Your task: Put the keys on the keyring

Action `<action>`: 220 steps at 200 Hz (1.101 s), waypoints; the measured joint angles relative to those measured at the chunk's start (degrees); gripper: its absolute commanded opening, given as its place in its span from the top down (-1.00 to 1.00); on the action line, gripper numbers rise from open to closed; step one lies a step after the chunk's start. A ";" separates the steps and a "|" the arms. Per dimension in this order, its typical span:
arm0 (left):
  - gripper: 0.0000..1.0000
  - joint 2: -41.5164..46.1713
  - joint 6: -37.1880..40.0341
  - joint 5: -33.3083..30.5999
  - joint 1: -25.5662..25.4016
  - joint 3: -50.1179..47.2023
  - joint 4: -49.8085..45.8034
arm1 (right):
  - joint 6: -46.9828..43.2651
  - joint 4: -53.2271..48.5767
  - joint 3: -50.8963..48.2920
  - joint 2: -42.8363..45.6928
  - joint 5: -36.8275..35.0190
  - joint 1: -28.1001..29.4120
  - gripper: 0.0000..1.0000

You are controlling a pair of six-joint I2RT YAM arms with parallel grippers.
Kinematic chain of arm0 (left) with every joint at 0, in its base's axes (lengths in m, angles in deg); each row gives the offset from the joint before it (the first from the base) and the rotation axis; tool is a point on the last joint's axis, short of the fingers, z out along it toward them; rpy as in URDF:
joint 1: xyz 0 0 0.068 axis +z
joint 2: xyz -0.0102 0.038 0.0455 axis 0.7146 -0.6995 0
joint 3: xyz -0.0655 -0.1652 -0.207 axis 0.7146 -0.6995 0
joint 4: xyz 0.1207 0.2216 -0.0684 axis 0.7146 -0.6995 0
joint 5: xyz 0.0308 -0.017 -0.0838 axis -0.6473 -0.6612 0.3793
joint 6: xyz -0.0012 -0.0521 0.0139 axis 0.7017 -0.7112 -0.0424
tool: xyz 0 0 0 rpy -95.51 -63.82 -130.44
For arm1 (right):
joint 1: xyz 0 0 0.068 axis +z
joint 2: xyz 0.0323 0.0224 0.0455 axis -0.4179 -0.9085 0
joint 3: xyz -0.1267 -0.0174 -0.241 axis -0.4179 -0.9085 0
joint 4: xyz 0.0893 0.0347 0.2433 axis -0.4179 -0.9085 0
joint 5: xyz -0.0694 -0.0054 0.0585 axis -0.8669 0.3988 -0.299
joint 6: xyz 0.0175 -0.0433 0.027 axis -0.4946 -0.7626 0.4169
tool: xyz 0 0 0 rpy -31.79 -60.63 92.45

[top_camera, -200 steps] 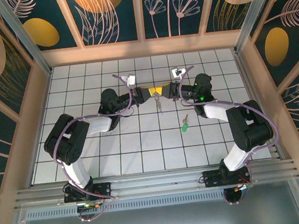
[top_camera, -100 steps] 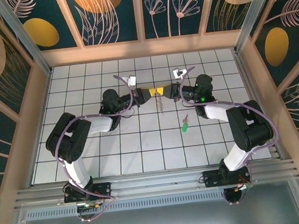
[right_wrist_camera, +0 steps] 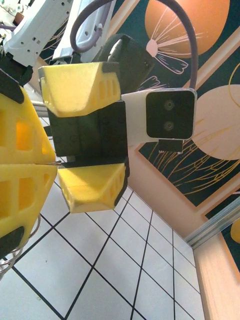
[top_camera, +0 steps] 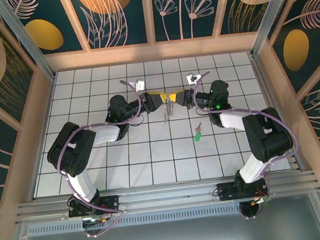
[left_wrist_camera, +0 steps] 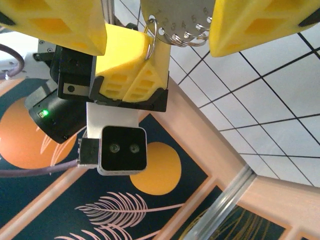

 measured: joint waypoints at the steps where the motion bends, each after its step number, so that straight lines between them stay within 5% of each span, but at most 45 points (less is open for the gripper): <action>1: -0.16 0.09 0.02 -0.02 0.00 0.00 -0.13 | 0.00 0.00 0.00 0.00 0.00 0.00 1.00; 62: 0.18 2.21 3.17 0.17 0.00 1.86 -7.56 | 2.56 1.57 -0.02 0.76 0.17 0.00 1.00; 220: 0.30 -4.24 -7.39 6.88 -0.02 2.49 8.24 | 4.68 3.39 0.13 1.51 0.20 0.55 1.00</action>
